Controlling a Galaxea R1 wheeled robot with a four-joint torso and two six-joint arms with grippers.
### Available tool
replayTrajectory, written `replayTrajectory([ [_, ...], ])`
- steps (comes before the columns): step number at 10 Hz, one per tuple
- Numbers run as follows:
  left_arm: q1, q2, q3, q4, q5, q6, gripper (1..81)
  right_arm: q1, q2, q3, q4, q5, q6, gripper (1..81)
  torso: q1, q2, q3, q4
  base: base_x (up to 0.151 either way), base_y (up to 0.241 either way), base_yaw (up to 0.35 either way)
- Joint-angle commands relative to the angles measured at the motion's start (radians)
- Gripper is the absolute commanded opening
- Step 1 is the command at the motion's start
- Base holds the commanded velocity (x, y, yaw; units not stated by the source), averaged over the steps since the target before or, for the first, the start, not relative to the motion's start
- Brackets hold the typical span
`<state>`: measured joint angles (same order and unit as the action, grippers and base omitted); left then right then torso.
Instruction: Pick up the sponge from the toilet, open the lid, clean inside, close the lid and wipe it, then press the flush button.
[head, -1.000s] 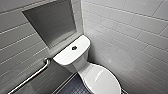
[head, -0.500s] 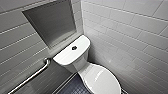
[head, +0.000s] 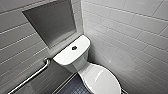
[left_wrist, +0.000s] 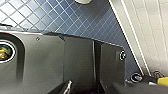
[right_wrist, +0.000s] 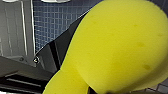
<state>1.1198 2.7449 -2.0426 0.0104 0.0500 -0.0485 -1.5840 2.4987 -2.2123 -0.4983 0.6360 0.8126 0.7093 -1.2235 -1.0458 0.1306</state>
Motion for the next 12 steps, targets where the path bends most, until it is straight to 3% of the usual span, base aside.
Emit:
replayTrajectory([
  [1,-0.033,-0.013,0.033,-0.012,0.070,0.004,81.1,-0.022,-0.027,0.010,-0.034,-0.035,0.004,1.0,0.000,0.000,0.000,0.000,0.000,0.000,0.000],
  [4,-0.037,-0.008,0.035,-0.010,0.068,0.004,81.1,-0.021,-0.024,0.011,-0.034,-0.035,0.002,1.0,0.000,0.000,0.000,0.000,0.000,0.000,0.000],
  [5,-0.037,-0.008,0.035,-0.010,0.068,0.004,81.1,-0.021,-0.022,0.010,-0.036,-0.035,0.002,1.0,0.064,-0.100,0.000,0.000,0.000,0.000,0.000],
  [8,-0.045,-0.008,0.039,-0.010,0.067,0.004,81.1,-0.020,-0.021,0.011,-0.036,-0.035,0.002,1.0,0.079,-0.124,0.000,0.000,0.000,0.000,0.000],
  [9,-0.048,-0.008,0.041,-0.010,0.067,0.004,81.1,-0.020,-0.021,0.011,-0.036,-0.035,0.002,1.0,0.032,-0.054,0.000,0.000,0.000,0.000,0.000],
  [12,-0.053,-0.008,0.041,-0.009,0.062,0.004,81.1,-0.018,-0.016,0.008,-0.042,-0.035,0.002,1.0,0.069,-0.118,0.000,0.000,0.000,0.000,0.000],
])
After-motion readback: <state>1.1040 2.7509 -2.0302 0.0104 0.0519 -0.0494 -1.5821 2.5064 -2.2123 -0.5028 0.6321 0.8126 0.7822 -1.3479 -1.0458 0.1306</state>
